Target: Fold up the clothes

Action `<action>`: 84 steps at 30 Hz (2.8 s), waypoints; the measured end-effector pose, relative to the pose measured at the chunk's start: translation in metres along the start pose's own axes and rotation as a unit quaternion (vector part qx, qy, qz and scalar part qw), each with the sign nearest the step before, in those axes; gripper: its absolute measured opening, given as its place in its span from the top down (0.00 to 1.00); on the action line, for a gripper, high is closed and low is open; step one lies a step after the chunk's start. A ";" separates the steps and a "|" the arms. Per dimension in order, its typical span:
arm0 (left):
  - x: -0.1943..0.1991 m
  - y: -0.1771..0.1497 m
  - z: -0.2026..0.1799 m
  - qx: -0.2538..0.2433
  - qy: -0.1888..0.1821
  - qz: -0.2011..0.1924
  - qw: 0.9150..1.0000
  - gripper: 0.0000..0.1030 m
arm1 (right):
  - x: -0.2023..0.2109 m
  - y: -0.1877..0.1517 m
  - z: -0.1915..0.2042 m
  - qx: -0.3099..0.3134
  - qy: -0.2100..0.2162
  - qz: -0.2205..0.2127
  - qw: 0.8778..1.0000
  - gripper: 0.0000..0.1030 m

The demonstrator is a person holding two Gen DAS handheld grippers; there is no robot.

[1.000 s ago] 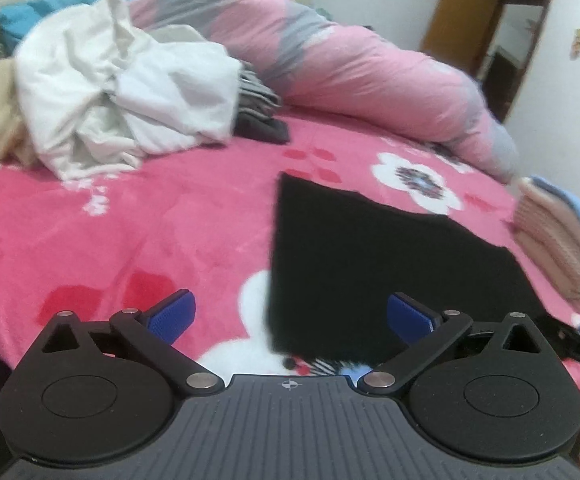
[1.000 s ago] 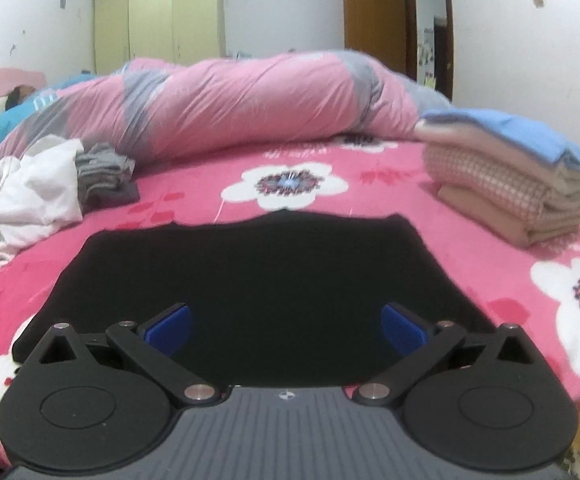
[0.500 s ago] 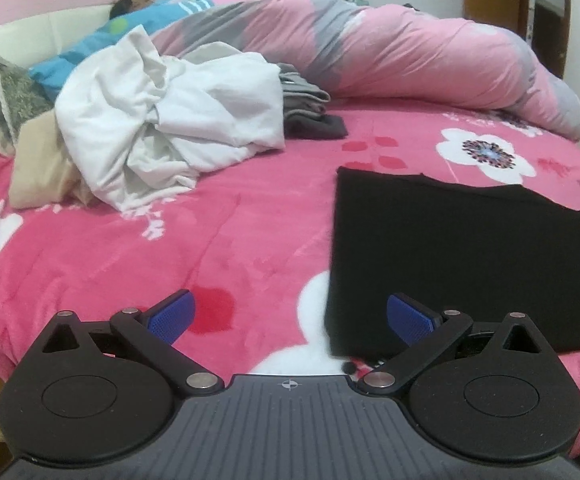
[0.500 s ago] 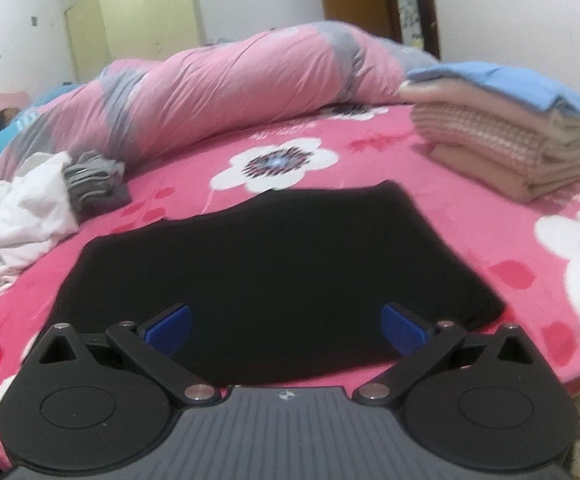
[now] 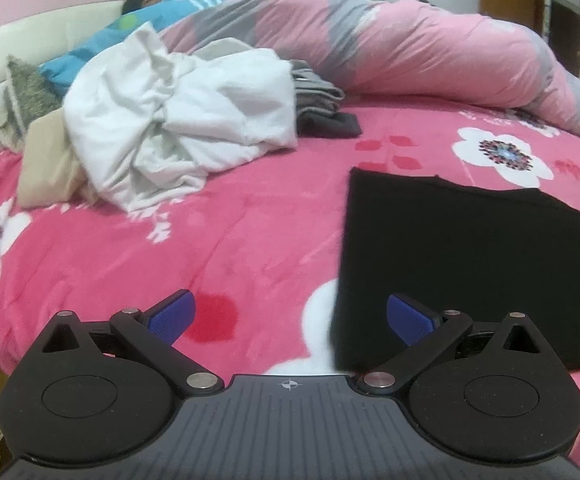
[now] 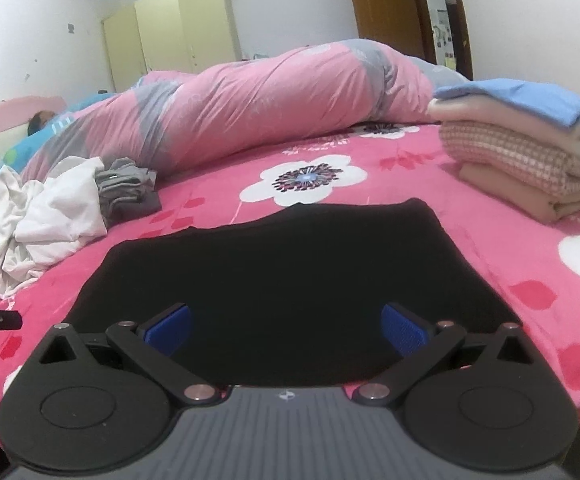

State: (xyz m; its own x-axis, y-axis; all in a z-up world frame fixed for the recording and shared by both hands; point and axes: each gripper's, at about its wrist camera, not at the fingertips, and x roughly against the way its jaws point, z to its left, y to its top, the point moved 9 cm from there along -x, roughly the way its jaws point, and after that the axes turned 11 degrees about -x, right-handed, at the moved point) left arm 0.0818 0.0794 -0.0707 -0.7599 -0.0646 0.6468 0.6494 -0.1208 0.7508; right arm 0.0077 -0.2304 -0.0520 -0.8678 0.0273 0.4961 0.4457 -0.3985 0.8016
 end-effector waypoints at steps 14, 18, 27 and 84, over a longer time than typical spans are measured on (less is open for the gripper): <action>-0.027 0.012 -0.029 -0.005 -0.006 0.001 1.000 0.00 | -0.014 0.012 -0.013 0.042 -0.031 -0.031 0.998 0.02; -0.033 0.020 -0.034 -0.013 -0.009 -0.004 1.000 0.00 | -0.025 0.014 -0.011 0.049 -0.023 -0.029 0.998 0.03; -0.054 0.028 -0.069 -0.014 -0.077 0.007 0.997 0.13 | -0.057 0.006 -0.012 0.083 -0.036 0.003 0.996 0.34; -0.053 0.026 0.009 0.068 -0.106 -0.013 0.992 0.24 | -0.022 0.014 -0.008 0.090 0.023 -0.013 0.996 0.79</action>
State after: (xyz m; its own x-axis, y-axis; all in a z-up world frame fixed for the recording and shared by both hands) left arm 0.1390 0.0887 -0.0842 -0.7624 0.1479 0.6300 0.6387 0.0159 0.7693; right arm 0.0312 -0.2437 -0.0542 -0.8871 -0.0079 0.4616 0.4511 -0.2278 0.8629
